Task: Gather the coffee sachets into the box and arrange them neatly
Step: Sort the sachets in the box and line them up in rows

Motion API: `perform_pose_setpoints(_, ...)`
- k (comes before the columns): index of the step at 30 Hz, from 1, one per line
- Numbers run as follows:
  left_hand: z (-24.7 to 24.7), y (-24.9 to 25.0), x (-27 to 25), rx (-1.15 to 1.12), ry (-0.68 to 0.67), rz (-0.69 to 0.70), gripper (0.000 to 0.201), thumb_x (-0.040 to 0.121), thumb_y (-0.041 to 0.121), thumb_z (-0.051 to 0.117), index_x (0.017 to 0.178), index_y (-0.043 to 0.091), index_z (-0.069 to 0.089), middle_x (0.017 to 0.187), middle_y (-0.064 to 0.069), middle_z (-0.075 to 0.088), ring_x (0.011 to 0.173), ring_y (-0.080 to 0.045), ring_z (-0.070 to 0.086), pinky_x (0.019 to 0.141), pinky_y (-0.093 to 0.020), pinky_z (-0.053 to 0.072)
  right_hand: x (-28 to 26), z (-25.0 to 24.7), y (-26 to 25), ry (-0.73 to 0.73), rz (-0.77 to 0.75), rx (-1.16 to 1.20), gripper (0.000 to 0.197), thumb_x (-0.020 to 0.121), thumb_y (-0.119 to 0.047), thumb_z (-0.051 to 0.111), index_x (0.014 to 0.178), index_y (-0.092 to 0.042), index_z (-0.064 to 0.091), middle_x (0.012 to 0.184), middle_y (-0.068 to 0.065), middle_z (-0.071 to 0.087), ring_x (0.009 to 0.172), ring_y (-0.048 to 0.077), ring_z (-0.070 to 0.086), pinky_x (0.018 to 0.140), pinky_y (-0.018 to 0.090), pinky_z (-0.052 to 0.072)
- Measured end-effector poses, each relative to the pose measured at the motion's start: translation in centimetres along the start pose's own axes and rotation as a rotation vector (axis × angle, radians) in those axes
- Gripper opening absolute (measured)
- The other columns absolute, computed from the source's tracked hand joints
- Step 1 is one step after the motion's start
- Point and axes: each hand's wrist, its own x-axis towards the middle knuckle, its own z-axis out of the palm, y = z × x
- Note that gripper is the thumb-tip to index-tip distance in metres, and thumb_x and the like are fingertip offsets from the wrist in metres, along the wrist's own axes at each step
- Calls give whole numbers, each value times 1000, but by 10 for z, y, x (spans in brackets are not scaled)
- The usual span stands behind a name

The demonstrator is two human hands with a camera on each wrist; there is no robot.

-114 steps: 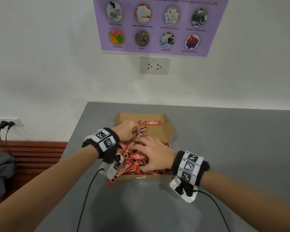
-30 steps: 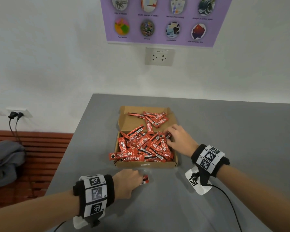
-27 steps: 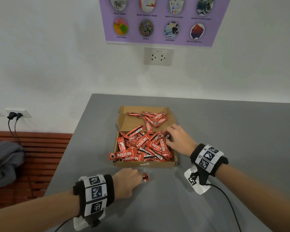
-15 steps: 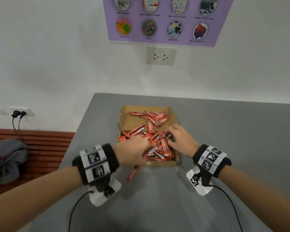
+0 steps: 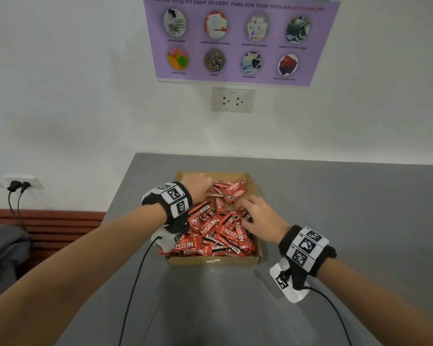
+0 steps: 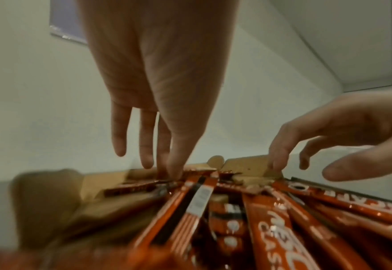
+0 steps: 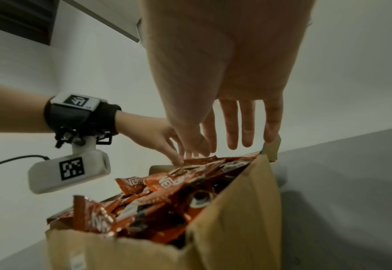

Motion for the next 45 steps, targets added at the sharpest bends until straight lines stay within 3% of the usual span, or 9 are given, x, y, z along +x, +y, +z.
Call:
perform_pose_setpoints(9, 8, -17, -55, -403, 185, -21, 16, 91, 12, 55, 106, 9, 62, 102, -4, 64, 87, -15, 60, 80, -27, 52, -15, -5, 13, 105, 46, 78, 24, 90, -18, 55, 113, -13, 56, 106, 0, 52, 95, 13, 50, 81, 26, 44)
perform_pose_setpoints(13, 17, -8, -92, -431, 98, 26, 11, 92, 18, 54, 95, 13, 64, 92, 1, 63, 76, -7, 57, 69, -16, 47, -19, -1, 17, 86, 181, 120, 15, 92, -19, 55, 101, -9, 51, 84, -1, 53, 70, 13, 50, 57, 19, 35)
perform_pose_setpoints(16, 31, 2, -101, -360, 61, 88, 22, 90, 32, 57, 105, 17, 60, 104, 5, 56, 94, -8, 52, 81, -20, 44, -18, 6, 12, -22, 156, 149, 13, 93, -20, 55, 97, -13, 46, 76, -10, 48, 63, 4, 47, 52, 13, 32)
perform_pose_setpoints(19, 39, 6, -98, -249, 27, 76, 44, 85, 40, 61, 123, 21, 50, 123, 2, 45, 114, -13, 42, 95, -26, 40, -17, 8, 9, -77, 117, 167, 20, 88, -7, 59, 92, -17, 43, 78, -16, 41, 67, 2, 45, 54, 12, 33)
perform_pose_setpoints(27, 44, 8, -99, -146, -48, 88, 66, 76, 48, 67, 131, 24, 40, 126, 1, 38, 112, -14, 37, 94, -27, 39, -23, 5, 15, -130, 77, 138, 27, 83, 2, 58, 91, -19, 43, 79, -12, 43, 69, 5, 44, 57, 12, 36)
perform_pose_setpoints(30, 47, 9, -98, -154, -15, 81, 69, 76, 55, 65, 132, 24, 38, 130, -1, 35, 114, -14, 36, 98, -30, 38, -28, 1, 5, -9, 74, 48, 13, 91, -19, 55, 100, -15, 47, 96, -4, 52, 83, 12, 53, 69, 19, 43)
perform_pose_setpoints(34, 49, 11, -97, -76, -43, -45, 87, 76, 60, 61, 143, 21, 23, 146, -5, 21, 131, -22, 27, 110, -41, 30, -32, 2, -16, -97, 107, 26, 59, 86, -57, 51, 124, -12, 46, 114, 4, 55, 99, 18, 57, 86, 32, 50)
perform_pose_setpoints(39, 51, 2, -101, -157, 152, -311, 51, 95, 40, 43, 138, 16, 30, 137, -13, 36, 119, -27, 45, 98, -37, 42, -37, 15, -22, -157, 107, -4, 77, 77, -56, 63, 137, -17, 33, 130, 4, 49, 117, 21, 49, 92, 35, 47)
perform_pose_setpoints(45, 55, -8, -79, -392, 126, -322, 29, 94, 0, 37, 122, 6, 39, 107, -18, 57, 88, -30, 59, 73, -31, 47, -31, 24, -31, -132, 13, -150, 51, 85, -39, 56, 126, -14, 39, 108, 5, 60, 93, 21, 59, 77, 32, 51)
